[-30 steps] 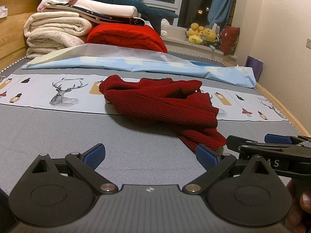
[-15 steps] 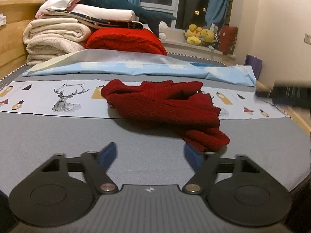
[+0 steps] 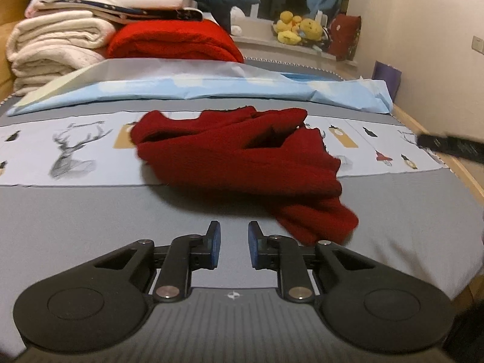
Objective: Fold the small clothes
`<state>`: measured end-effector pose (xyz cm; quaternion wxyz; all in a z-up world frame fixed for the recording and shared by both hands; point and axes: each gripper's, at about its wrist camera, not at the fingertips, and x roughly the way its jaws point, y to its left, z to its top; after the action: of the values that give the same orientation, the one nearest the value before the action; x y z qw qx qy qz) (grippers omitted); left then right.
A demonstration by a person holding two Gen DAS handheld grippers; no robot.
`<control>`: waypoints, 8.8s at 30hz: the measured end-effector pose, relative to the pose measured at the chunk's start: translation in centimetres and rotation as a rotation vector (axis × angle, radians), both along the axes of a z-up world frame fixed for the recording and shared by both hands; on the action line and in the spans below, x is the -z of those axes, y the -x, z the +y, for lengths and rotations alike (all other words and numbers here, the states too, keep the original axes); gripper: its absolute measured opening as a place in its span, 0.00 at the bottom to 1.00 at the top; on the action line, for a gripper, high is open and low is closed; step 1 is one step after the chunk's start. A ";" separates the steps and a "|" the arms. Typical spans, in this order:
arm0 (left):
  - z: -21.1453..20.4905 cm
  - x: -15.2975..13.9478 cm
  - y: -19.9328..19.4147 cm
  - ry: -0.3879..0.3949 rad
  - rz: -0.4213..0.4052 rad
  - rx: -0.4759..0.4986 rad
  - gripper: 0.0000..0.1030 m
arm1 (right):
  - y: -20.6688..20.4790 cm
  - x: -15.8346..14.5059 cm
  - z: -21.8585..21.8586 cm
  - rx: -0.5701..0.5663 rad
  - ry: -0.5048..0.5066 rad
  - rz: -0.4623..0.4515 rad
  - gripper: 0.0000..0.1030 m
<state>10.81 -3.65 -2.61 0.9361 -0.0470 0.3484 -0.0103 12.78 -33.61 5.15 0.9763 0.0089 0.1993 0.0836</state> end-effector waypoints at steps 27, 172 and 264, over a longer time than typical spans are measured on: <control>10.8 1.4 -10.6 0.196 0.294 -0.017 0.15 | -3.0 0.3 -1.9 0.081 -0.113 0.103 0.35; 15.0 7.0 -12.3 -0.089 0.527 0.028 0.31 | -12.5 13.4 -8.5 -0.049 0.035 0.753 0.23; -5.8 13.3 -47.9 -0.322 0.176 0.035 0.13 | -21.5 3.9 1.2 0.173 -0.114 0.390 0.23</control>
<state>58.75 -9.41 -15.94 0.8971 0.1090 0.4268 0.0334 34.32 -32.39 1.23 0.9206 0.0973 0.3780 0.0072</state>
